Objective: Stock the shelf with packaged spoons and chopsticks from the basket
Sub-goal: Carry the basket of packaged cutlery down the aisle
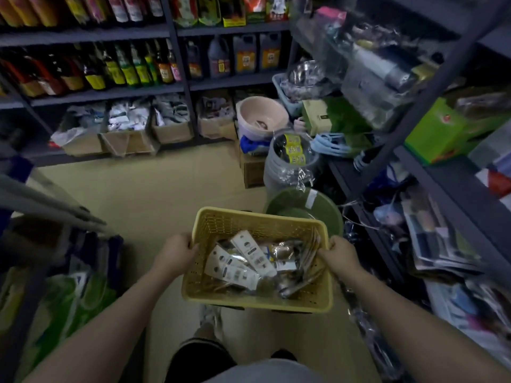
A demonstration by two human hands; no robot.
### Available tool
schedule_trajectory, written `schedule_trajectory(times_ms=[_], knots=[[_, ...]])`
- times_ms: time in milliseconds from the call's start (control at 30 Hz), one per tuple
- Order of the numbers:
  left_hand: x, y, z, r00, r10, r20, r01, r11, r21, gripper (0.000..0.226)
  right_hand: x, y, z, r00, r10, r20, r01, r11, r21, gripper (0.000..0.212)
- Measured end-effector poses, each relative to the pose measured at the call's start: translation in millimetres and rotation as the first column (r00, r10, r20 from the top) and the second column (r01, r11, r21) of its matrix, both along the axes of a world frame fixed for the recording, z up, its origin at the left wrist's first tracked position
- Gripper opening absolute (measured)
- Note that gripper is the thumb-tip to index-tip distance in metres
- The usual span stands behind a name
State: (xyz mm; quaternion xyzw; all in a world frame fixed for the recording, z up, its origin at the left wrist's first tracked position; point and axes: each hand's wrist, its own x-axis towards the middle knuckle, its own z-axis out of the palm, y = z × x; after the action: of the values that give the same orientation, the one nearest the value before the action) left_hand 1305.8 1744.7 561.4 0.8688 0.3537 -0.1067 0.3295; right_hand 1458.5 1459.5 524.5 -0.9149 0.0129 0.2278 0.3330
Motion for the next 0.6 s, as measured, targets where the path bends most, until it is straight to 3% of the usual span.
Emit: schedule_trajectory(times_ms=[200, 333, 467, 600], knots=[[146, 86, -6, 0.954, -0.293, -0.066, 0.289, 0.956, -0.059, 0.012, 64, 58, -17, 0.965, -0.221, -0.144, 0.213, 0.975, -0.067, 0.032], [245, 93, -14, 0.872, -0.482, -0.089, 0.475, 0.876, -0.083, 0.014, 87, 61, -31, 0.889, -0.410, -0.203, 0.405, 0.912, -0.066, 0.030], [332, 69, -41, 0.733, -0.664, -0.146, 0.656, 0.747, -0.104, 0.021, 110, 46, -69, 0.729, -0.637, -0.250, 0.644, 0.762, -0.067, 0.018], [407, 33, -93, 0.656, -0.731, -0.189, 0.732, 0.677, -0.075, 0.011, 137, 32, -116, 0.449, -0.827, -0.338, 0.872, 0.488, -0.037, 0.008]])
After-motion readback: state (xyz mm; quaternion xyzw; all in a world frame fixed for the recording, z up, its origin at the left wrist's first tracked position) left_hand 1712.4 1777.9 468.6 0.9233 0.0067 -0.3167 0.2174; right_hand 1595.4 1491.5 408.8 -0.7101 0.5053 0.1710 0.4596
